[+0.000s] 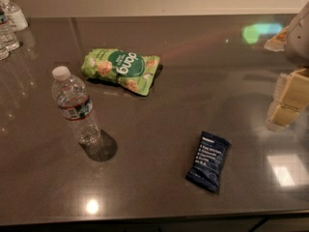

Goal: Pick rxbar blueberry

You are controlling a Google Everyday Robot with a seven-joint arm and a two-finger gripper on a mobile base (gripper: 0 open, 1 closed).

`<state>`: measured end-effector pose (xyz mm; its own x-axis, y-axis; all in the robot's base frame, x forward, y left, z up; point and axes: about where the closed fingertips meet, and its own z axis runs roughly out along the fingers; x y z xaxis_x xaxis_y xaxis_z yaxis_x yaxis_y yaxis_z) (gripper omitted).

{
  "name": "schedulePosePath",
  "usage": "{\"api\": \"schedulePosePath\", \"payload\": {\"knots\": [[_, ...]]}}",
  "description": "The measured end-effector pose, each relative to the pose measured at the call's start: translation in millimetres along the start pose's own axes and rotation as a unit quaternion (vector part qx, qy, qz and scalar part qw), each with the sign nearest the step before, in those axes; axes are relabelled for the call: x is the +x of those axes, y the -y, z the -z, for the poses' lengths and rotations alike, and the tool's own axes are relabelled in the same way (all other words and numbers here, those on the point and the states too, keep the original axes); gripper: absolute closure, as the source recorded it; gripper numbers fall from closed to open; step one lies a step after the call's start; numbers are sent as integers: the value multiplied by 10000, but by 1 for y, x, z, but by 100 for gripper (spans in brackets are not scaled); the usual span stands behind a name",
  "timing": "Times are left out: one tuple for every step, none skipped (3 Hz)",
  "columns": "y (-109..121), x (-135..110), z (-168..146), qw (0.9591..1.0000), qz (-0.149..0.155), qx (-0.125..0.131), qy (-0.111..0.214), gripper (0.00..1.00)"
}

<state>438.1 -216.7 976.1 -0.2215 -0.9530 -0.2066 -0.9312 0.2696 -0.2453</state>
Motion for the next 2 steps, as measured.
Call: {"api": "schedulePosePath", "payload": {"knots": [[0,0,0,10000,0,1,0,0],[0,0,0,10000,0,1,0,0]]}}
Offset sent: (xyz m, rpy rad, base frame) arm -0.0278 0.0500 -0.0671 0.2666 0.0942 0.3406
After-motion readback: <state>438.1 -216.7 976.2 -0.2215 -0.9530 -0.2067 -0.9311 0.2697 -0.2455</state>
